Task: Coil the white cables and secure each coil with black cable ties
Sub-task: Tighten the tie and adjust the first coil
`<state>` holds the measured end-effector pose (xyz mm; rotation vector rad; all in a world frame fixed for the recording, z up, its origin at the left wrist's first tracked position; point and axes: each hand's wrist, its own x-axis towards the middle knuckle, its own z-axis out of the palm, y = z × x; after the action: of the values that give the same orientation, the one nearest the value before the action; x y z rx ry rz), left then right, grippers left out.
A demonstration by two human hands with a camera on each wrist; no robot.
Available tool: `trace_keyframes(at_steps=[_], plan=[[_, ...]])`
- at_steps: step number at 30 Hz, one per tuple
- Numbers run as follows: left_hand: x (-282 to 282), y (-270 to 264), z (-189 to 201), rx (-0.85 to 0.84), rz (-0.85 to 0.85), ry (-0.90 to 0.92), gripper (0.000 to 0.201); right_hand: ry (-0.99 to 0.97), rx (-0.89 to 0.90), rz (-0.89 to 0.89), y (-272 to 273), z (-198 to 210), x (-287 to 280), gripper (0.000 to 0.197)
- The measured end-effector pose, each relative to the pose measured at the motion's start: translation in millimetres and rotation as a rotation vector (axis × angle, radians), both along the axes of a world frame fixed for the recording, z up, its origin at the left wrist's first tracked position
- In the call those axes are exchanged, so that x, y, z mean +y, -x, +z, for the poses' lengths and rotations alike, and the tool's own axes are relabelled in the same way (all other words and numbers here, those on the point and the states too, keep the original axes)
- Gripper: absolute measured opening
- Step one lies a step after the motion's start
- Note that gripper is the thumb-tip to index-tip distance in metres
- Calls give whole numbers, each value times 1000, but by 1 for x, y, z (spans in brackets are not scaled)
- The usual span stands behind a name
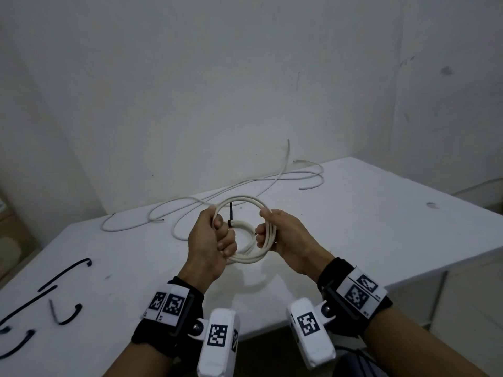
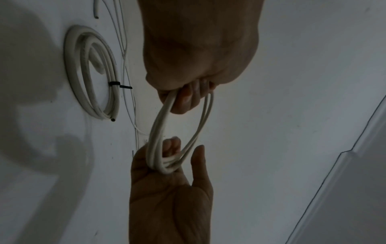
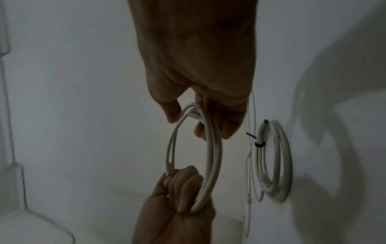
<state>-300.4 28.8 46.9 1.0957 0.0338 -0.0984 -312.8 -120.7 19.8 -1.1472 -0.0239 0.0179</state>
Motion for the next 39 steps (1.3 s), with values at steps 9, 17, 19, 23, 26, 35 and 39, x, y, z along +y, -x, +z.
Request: trace_keyframes(at_steps=[9, 17, 19, 23, 26, 35, 39], plan=[[17, 2, 8, 74, -260, -439, 45, 938, -469, -26, -5, 37, -7, 31], [29, 1, 20, 30, -247, -606, 31, 1330, -741, 3, -14, 34, 17, 26], [38, 2, 21, -12, -228, -577, 27, 1291, -726, -57, -18, 28, 21, 24], [58, 4, 18, -107, -182, -568, 26, 1158, -661, -109, -23, 22, 33, 20], [74, 5, 11, -123, -114, -536, 25, 1106, -632, -139, -29, 20, 43, 23], [148, 6, 13, -128, 140, -460, 29, 838, -358, 107, -38, 20, 121, 28], [212, 9, 23, -121, 242, -504, 26, 771, -231, 314, -54, 12, 165, 33]])
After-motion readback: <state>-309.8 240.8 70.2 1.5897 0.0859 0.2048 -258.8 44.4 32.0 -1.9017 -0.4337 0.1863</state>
